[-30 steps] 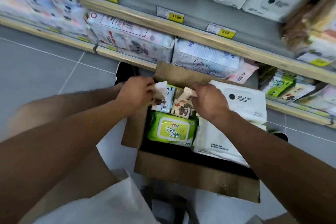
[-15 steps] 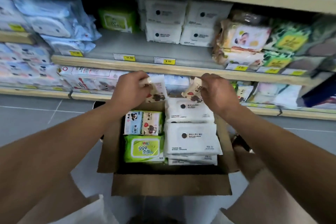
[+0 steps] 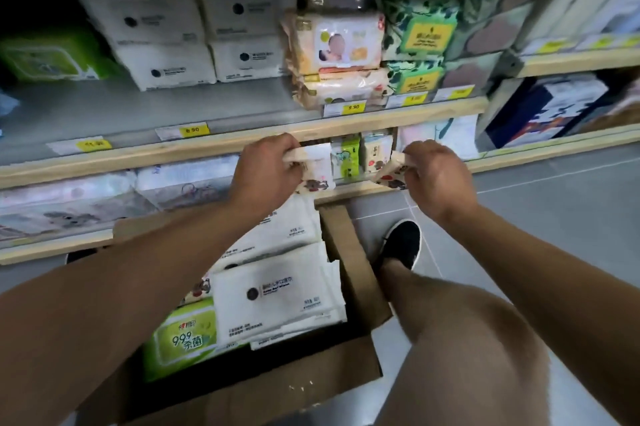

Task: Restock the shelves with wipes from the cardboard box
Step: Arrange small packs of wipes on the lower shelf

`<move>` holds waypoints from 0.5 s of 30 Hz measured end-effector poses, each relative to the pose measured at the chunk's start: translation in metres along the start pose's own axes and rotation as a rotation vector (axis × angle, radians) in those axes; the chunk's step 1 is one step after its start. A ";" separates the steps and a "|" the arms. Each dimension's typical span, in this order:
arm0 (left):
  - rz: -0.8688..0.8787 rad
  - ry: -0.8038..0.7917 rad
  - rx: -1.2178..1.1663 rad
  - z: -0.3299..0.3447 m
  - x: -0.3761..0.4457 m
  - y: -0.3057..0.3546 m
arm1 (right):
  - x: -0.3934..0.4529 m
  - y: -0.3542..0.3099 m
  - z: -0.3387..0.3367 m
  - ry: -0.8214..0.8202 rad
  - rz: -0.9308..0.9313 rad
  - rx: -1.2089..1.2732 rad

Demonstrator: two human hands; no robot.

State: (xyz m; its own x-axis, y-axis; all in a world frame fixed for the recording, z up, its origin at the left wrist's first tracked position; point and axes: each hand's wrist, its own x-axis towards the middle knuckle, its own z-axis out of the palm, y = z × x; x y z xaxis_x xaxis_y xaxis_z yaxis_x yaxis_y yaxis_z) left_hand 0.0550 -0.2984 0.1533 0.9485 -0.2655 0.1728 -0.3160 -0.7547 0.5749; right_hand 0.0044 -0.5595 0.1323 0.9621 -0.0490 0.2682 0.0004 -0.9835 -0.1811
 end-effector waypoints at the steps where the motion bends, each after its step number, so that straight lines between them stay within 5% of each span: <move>1: 0.011 -0.016 0.004 0.012 0.007 0.002 | 0.001 0.011 0.006 0.002 0.017 -0.007; 15: -0.021 -0.187 0.067 0.129 0.082 -0.033 | 0.071 0.096 0.128 0.077 0.002 -0.044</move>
State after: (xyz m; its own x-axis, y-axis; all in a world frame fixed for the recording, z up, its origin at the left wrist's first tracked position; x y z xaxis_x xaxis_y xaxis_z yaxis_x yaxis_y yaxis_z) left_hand 0.1403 -0.3727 0.0458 0.9363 -0.3512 0.0066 -0.3029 -0.7976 0.5216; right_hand 0.1075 -0.6355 0.0132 0.9382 -0.0631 0.3404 -0.0157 -0.9900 -0.1402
